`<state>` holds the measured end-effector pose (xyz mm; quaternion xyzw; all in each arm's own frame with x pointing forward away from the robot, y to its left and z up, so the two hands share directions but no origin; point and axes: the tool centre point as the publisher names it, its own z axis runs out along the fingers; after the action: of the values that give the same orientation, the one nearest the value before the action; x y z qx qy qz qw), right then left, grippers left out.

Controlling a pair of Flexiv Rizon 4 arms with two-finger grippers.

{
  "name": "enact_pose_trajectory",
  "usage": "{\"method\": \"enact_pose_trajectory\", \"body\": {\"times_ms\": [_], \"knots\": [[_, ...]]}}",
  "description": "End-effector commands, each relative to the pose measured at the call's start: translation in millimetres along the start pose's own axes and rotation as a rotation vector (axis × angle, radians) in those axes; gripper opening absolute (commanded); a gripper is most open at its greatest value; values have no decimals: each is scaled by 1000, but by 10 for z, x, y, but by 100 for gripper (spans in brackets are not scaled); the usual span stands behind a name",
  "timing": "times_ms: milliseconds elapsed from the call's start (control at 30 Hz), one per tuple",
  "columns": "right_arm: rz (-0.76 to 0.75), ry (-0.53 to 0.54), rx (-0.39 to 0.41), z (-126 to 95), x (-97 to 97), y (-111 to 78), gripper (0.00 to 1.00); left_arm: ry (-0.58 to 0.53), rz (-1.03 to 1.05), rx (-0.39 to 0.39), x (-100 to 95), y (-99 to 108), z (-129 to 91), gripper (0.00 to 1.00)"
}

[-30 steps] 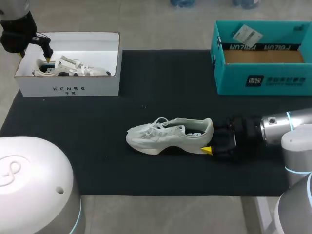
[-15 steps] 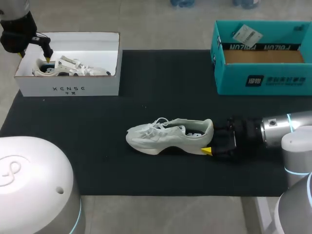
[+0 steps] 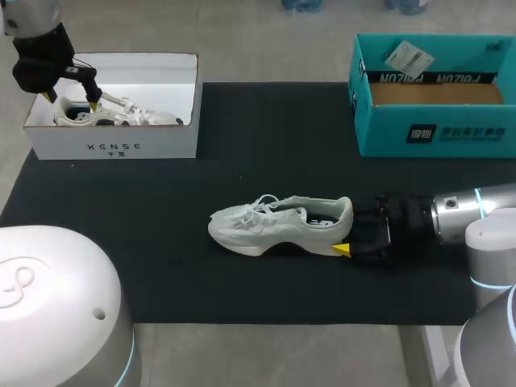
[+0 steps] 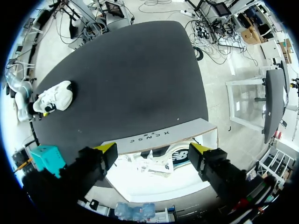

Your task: Take the shoe out of the shoebox, open the shoe tongue, remove and reinsert the insole, then place the shoe into the shoebox

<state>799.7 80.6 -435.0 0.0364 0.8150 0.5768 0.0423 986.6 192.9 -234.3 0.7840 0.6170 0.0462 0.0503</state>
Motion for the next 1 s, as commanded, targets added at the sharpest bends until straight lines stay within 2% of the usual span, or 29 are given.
{"method": "enact_pose_trajectory", "body": {"times_ms": [33,533,700,733,1000], "knots": [[1,-1,3,30,24,-36,0,31,-19,-34,-348,-276,-55,100],[1,-1,3,30,24,-36,0,-25,12,18,-1370,-701,-94,100],[1,-1,3,30,24,-36,0,43,-182,94,-1449,-688,-97,100],[1,-1,3,30,24,-36,0,1,-178,87,-1482,-705,-125,100],[1,-1,3,30,24,-36,0,1,-178,87,-1482,-705,-125,100]]}}
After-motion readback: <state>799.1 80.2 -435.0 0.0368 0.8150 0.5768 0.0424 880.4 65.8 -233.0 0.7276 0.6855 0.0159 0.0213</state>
